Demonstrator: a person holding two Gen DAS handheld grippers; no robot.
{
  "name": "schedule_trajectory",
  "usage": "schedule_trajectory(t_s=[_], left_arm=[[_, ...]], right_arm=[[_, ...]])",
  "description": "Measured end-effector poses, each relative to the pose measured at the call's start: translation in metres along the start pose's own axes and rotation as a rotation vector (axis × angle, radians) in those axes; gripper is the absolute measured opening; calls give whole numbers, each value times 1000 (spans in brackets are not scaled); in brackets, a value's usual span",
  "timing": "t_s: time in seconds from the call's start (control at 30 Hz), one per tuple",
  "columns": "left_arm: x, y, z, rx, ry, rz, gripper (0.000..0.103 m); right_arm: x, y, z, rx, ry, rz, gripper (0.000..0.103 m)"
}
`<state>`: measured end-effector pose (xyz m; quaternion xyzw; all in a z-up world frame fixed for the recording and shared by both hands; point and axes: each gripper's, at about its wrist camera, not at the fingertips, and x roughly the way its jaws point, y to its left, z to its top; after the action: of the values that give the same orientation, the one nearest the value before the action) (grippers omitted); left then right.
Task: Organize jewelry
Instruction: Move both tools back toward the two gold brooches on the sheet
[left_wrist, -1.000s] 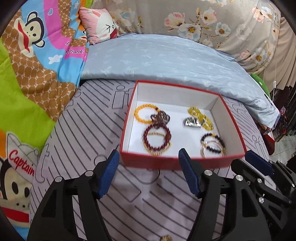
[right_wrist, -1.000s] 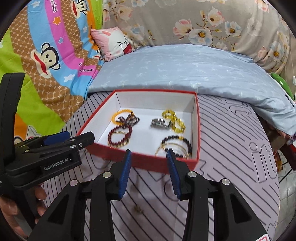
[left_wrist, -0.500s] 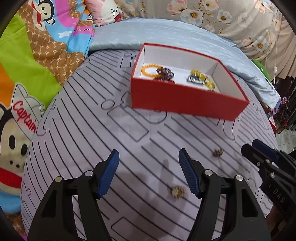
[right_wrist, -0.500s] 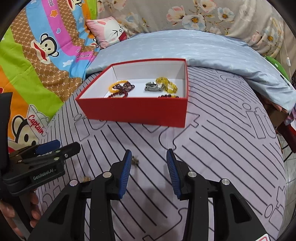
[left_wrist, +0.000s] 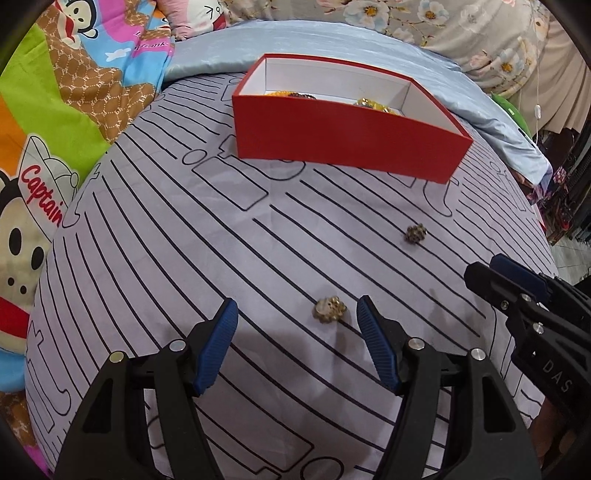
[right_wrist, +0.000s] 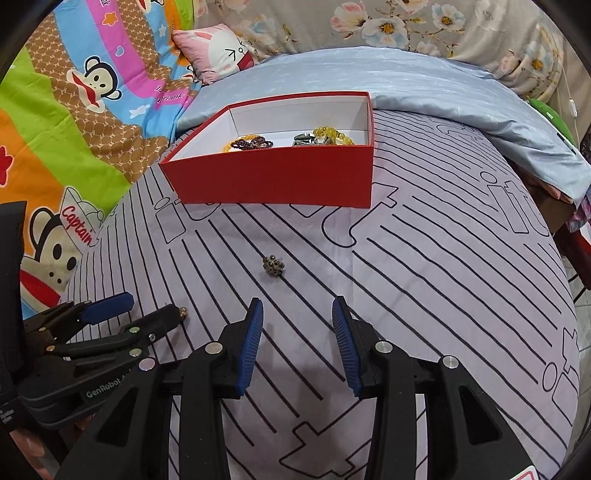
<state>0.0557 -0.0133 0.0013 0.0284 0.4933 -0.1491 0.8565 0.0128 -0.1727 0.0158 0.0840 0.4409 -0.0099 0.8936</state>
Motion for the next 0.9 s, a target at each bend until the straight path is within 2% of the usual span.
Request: schedule_trajectory(t_s=[0.33, 0.9], left_arm=[[5, -7, -8, 12, 10, 9, 63], [9, -13, -9, 47, -22, 52, 61]], right_arm=[[0, -1, -8, 3, 11, 6, 39], [11, 0, -8, 6, 29, 15, 39]])
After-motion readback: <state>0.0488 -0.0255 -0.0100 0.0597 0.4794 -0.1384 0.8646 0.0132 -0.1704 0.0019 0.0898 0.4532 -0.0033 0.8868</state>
